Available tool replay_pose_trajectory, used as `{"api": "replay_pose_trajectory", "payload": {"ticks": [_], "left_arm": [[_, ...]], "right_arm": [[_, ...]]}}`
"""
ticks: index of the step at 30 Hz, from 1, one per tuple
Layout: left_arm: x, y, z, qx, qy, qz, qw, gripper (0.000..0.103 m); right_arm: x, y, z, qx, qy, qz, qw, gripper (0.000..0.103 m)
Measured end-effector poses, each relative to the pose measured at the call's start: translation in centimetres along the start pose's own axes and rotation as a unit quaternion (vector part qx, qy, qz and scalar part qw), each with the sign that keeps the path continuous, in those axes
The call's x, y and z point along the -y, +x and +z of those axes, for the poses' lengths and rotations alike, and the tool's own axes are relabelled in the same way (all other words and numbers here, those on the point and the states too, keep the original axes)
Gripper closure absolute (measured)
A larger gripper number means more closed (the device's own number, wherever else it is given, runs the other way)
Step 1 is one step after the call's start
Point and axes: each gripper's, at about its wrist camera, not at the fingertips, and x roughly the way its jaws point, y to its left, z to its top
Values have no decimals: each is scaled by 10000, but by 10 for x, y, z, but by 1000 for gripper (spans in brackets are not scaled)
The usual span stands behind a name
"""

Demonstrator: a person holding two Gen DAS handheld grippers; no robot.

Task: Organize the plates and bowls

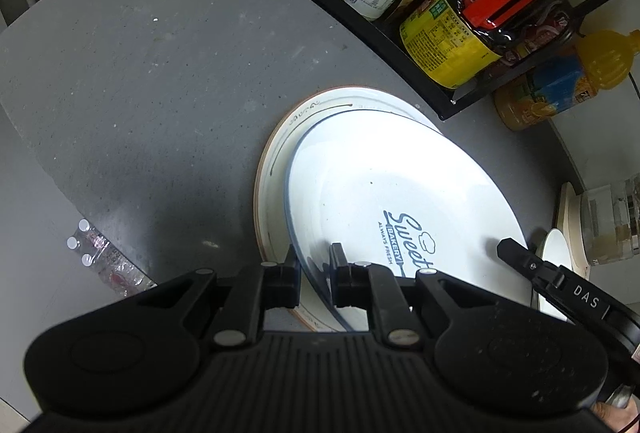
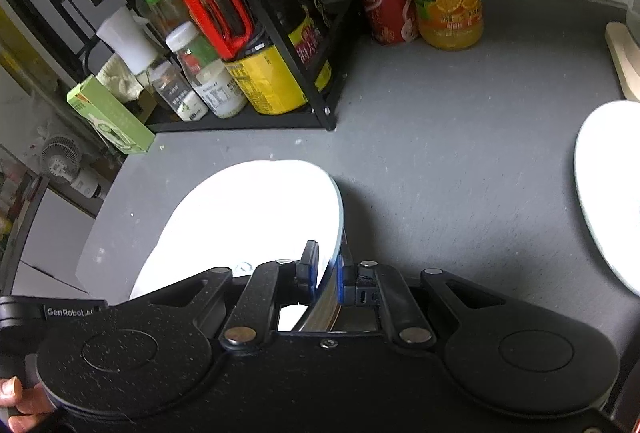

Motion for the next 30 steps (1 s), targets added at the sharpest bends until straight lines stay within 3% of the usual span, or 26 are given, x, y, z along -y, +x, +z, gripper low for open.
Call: {"api": "replay_pose_trajectory", "payload": {"ticks": [11,20,27,30], "left_arm": [[-2,18,8,-130,-23,174,9998,90],[-2,16,16,-563,125,93,9983,90],[1,-1,19,-574,243,219,9978,88],[4,-11,23,-338,462,446,9974,87]], "right_arm": [[6,15,-9,-196,94,-87,9997,95],[9,21,-7,-265,245,-49,9993,94],[10,24,-9,-262,255,-51,9993,94],[9,27,-10,-305,235,-87,9992,93]]}}
